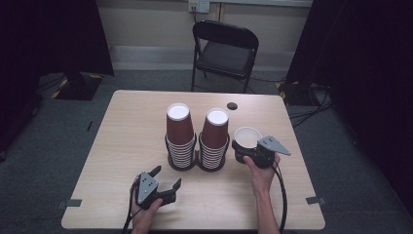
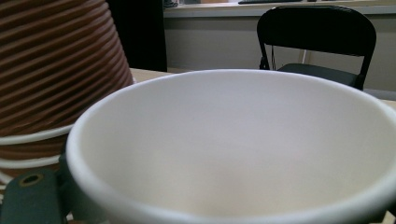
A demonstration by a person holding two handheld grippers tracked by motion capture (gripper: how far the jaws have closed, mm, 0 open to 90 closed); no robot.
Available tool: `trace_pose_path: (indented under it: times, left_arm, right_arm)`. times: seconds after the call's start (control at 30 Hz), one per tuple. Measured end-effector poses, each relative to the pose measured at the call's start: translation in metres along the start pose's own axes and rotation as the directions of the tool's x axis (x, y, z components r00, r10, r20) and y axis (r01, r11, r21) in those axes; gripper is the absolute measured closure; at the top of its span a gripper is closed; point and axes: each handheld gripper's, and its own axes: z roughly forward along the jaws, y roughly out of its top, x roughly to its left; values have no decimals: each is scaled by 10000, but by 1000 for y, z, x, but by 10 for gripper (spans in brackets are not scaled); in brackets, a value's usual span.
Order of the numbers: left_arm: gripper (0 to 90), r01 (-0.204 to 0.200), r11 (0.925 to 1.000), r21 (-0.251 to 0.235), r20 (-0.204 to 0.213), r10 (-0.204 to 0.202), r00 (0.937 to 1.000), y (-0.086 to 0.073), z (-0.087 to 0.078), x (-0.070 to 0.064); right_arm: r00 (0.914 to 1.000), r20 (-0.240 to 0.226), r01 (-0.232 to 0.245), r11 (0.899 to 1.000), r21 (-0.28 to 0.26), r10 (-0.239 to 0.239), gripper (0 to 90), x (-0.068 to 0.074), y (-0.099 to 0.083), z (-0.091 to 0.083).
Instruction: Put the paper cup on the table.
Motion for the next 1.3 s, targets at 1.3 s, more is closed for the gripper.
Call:
trace_pose_path:
  times: [1.3]
  left_arm:
    - [171, 390, 9966, -723, -163, -402, 9991, -3, -7, 3]
  right_arm:
    - [9968, 755, -339, 9935, 1090, 257, 94, -17, -27, 31]
